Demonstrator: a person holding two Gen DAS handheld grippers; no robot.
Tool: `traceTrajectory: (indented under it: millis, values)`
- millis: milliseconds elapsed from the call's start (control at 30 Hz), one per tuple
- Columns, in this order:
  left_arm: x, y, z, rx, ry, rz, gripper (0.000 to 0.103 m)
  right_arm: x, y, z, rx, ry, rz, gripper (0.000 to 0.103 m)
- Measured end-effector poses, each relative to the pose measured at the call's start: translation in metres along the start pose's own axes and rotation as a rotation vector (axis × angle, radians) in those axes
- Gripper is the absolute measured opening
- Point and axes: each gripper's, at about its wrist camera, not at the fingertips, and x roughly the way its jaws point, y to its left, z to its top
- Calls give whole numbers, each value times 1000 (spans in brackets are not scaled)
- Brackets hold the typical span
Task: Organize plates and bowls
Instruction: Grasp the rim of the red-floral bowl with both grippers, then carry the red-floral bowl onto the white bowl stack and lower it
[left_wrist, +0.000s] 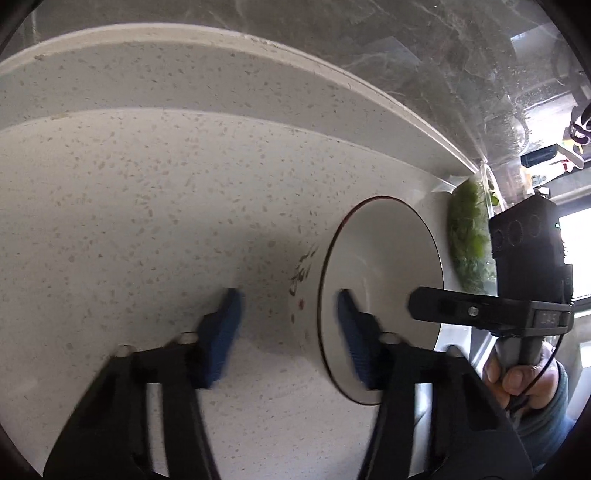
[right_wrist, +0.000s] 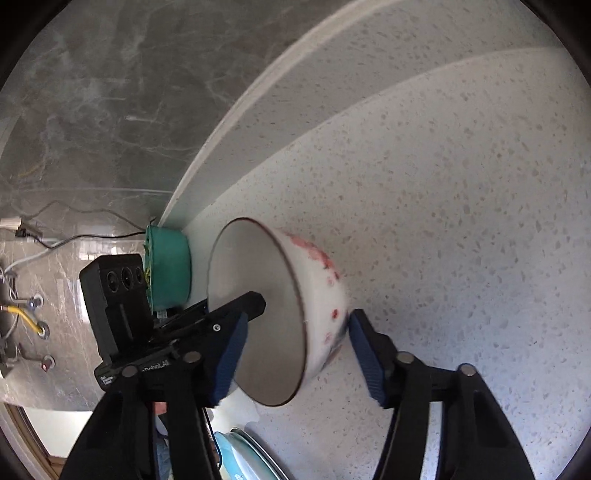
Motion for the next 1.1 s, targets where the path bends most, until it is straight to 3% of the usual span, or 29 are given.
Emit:
traceTrajectory:
  millis: [100, 267, 767, 1100]
  values:
    - [10, -9, -2, 20, 17, 1, 20, 1, -3, 0, 4, 12, -5, 49]
    - [24, -27, -2, 23, 15, 21, 16, 4, -9, 0, 22, 8, -12, 30]
    - [8, -43, -7, -2, 10, 33, 15, -15, -2, -7, 7, -31, -16, 29]
    - [-24, -115, -44, 67, -3, 11, 15, -72, 9, -60, -13, -73, -7, 30]
